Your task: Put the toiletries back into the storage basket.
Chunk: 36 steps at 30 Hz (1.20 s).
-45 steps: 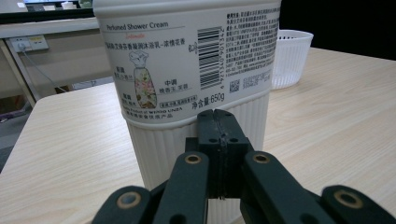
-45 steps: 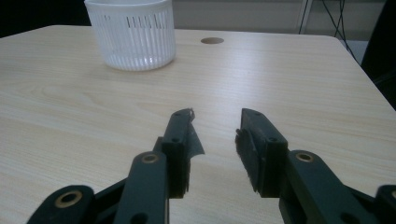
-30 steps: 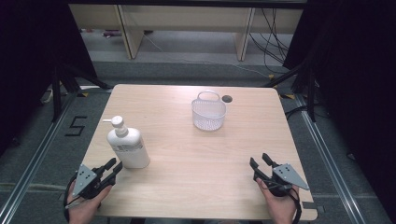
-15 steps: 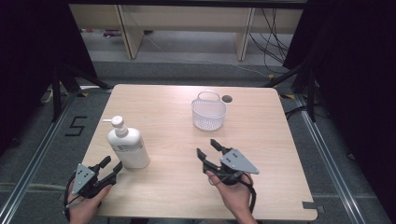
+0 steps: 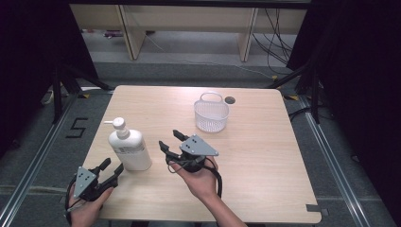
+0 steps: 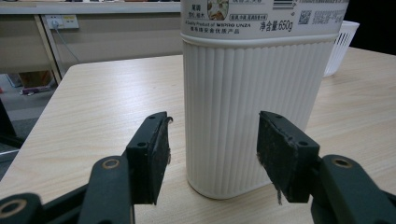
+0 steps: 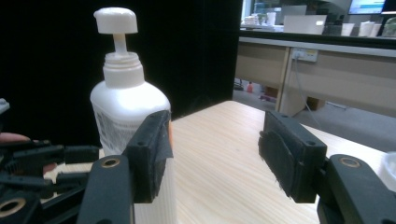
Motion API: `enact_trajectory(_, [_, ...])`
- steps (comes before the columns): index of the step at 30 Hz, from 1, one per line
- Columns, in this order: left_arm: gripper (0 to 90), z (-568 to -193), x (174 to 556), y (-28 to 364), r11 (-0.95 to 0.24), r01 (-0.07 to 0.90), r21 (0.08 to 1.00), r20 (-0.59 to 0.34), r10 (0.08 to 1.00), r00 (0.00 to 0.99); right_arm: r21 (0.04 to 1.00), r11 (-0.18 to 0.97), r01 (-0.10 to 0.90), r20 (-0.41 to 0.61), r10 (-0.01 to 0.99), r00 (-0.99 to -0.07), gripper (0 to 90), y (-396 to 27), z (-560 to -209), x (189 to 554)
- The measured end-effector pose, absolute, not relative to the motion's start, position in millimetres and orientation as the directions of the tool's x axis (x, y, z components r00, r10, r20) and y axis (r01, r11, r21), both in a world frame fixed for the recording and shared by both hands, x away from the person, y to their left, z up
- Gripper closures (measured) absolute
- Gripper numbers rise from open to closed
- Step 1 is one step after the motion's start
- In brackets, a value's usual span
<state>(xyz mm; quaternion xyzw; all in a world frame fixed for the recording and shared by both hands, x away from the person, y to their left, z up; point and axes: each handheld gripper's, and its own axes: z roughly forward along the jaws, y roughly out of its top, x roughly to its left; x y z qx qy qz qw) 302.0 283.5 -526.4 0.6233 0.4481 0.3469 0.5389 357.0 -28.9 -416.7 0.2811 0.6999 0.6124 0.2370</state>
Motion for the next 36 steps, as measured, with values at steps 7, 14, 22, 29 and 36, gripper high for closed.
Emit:
enact_trajectory(7, [43.1, -526, 302, 284, -0.016, 0.179, 0.984, -0.052, 0.929, 0.367, 0.99, 0.094, 0.105, 0.017, 0.66, -0.751, 42.2, -2, -410, 368])
enact_trajectory(14, [42.7, -526, 302, 285, -0.016, 0.175, 0.984, -0.05, 0.929, 0.368, 0.991, 0.104, 0.083, -0.006, 0.657, -0.754, 42.1, 29, -405, 368])
enact_trajectory(22, [42.6, -526, 302, 284, -0.016, 0.175, 0.984, -0.05, 0.93, 0.365, 0.992, 0.104, 0.072, -0.016, 0.665, -0.747, 42.5, 53, -398, 364])
enact_trajectory(29, [42.2, -526, 301, 284, -0.026, 0.185, 0.982, -0.043, 0.931, 0.362, 0.99, 0.097, 0.1, 0.009, 0.676, -0.737, 43.1, 69, -398, 361])
enact_trajectory(36, [41.9, -527, 303, 284, -0.018, 0.175, 0.984, -0.047, 0.93, 0.363, 0.989, 0.101, 0.107, 0.008, 0.69, -0.723, 44.1, 82, -396, 362])
